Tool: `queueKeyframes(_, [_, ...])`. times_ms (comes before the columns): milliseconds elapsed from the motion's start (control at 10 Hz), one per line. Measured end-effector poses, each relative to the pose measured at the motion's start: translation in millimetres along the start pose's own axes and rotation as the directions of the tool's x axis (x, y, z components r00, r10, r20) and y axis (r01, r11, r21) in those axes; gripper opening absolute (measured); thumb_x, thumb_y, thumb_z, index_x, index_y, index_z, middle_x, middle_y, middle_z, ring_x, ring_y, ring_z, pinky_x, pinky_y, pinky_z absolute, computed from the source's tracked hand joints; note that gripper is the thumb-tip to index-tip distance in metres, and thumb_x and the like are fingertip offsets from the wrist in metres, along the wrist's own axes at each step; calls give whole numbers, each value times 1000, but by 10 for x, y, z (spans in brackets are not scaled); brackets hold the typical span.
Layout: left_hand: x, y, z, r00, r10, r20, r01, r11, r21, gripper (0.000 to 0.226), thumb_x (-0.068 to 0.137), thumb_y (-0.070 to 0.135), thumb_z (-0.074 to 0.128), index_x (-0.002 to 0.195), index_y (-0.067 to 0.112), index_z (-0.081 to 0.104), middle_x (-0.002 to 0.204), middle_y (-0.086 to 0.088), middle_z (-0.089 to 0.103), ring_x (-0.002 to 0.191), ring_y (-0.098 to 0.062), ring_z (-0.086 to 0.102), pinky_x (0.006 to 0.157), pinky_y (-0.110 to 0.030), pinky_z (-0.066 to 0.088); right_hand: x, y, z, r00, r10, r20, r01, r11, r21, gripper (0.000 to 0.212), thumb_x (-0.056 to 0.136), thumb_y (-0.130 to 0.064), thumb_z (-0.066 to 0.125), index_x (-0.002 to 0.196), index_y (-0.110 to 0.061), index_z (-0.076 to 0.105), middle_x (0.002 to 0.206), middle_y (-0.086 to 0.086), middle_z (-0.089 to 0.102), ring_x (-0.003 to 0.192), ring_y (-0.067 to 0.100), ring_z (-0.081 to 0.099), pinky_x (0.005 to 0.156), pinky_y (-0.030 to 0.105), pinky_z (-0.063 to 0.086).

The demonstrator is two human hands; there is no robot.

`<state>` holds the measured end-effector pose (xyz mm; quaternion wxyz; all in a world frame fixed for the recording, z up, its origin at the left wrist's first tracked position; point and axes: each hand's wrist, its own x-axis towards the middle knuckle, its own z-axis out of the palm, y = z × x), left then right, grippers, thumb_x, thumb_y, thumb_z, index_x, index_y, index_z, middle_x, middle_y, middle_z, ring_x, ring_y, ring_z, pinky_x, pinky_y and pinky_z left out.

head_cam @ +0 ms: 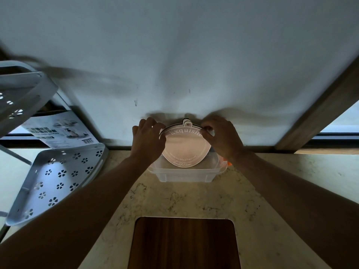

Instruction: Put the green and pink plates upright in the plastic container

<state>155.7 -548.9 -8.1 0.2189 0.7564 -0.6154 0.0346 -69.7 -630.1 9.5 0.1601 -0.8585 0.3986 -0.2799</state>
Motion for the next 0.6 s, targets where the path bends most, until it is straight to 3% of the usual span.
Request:
queueKeyframes(300, [-77, 68, -185, 998, -9, 56, 10, 1000, -10, 32, 91, 26, 62, 121, 14, 64, 121, -11, 61, 114, -33, 54, 95, -47, 40, -66, -109, -117, 996, 92, 10, -91, 995, -41, 32, 93, -32, 63, 115, -10, 67, 116, 9, 68, 106, 28, 64, 91, 47, 48])
queueKeyframes(600, [-377, 193, -697, 994, 24, 110, -27, 999, 23, 43, 94, 32, 56, 131, 11, 57, 131, -15, 58, 120, -36, 54, 103, -45, 37, -267, -417, -424, 956, 211, 205, -197, 977, -85, 54, 94, -48, 54, 135, -14, 50, 140, 11, 50, 125, 30, 51, 101, 40, 41])
